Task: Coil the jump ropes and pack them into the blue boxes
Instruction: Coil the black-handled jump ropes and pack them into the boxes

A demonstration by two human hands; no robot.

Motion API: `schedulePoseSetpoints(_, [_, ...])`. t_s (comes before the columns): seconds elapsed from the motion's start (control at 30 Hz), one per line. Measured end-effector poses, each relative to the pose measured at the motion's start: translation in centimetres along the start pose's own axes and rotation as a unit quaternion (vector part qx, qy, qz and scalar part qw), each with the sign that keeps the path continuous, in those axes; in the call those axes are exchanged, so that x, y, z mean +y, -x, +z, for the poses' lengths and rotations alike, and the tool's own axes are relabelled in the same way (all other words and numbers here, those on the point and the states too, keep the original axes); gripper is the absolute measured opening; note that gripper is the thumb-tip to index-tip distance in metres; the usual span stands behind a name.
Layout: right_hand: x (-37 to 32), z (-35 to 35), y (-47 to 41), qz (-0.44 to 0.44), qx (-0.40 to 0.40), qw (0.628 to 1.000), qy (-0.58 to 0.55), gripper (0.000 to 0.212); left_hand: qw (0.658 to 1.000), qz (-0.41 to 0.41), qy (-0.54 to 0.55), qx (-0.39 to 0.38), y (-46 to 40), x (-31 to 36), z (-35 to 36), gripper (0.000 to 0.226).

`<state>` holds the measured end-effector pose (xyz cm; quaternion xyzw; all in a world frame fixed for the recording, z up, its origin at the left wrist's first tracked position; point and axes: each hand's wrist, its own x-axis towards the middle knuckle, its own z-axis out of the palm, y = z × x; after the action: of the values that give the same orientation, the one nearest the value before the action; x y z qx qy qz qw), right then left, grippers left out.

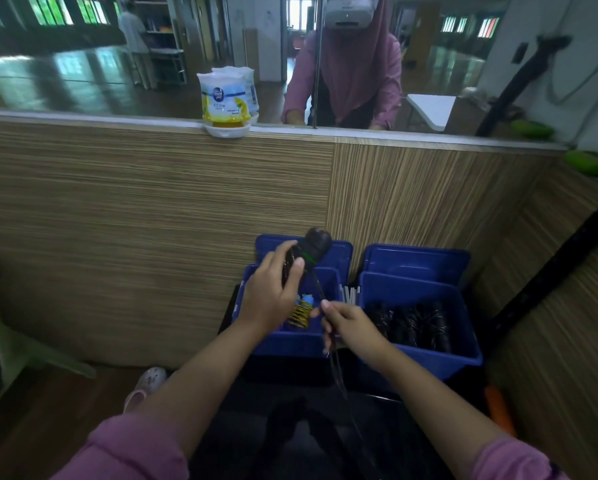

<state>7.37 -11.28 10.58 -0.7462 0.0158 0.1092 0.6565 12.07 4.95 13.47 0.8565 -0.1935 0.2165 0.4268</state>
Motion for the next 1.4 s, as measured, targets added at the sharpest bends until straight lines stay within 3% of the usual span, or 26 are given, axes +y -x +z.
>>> schedulePoseSetpoints(0.07, [0.1, 1.6, 0.5, 0.014, 0.021, 1.000, -0.006, 0.029, 0.998, -0.034, -0.027, 0.037, -0.8, -0.2, 0.0, 0.056])
schedulePoseSetpoints(0.17, [0.7, 3.9, 2.0, -0.006, 0.046, 0.991, 0.123, 0.027, 0.983, -0.140, -0.037, 0.112, -2.5, -1.2, -0.6, 0.054])
schedulePoseSetpoints(0.27, [0.2, 4.6, 3.7, -0.082, 0.037, 0.963, 0.256, 0.025, 0.972, -0.186, -0.114, 0.082, -3.1, -2.8, -1.4, 0.043])
schedulePoseSetpoints(0.4, [-3.4, 3.8, 4.0, -0.141, 0.033, 0.933, 0.329, 0.031, 0.959, -0.149, -0.238, -0.030, -1.0, -4.3, -1.2, 0.044])
schedulePoseSetpoints(0.5, [-5.5, 2.0, 3.5, -0.133, 0.019, 0.933, 0.334, 0.031, 0.947, -0.058, -0.278, -0.151, 1.3, -5.1, -0.1, 0.064])
schedulePoseSetpoints(0.63, [-6.4, -1.2, 1.8, -0.096, 0.001, 0.941, 0.324, 0.032, 0.928, 0.065, -0.251, -0.266, 3.7, -5.1, 0.5, 0.087])
schedulePoseSetpoints(0.77, [-4.9, -4.9, -0.1, -0.077, -0.011, 0.947, 0.312, 0.031, 0.924, 0.113, -0.179, -0.318, 4.8, -3.1, -0.4, 0.072])
schedulePoseSetpoints(0.9, [-3.7, -5.8, -0.4, -0.077, -0.069, 0.954, 0.281, 0.027, 0.914, 0.148, -0.123, -0.357, 4.4, -1.3, -0.6, 0.080])
schedulePoseSetpoints(1.13, [-2.7, -5.9, 0.4, -0.050, -0.050, 0.994, 0.080, 0.013, 0.963, 0.048, 0.055, -0.260, 4.1, 1.0, -0.4, 0.068])
schedulePoseSetpoints(1.27, [-1.4, -3.6, 1.0, 0.013, -0.008, 0.996, 0.086, 0.038, 0.981, 0.056, 0.059, -0.177, 3.0, 1.4, 0.2, 0.058])
schedulePoseSetpoints(1.4, [0.6, -1.3, 1.0, 0.028, -0.001, 0.998, 0.054, 0.039, 0.994, -0.018, 0.081, -0.069, 1.6, 0.8, 0.4, 0.048])
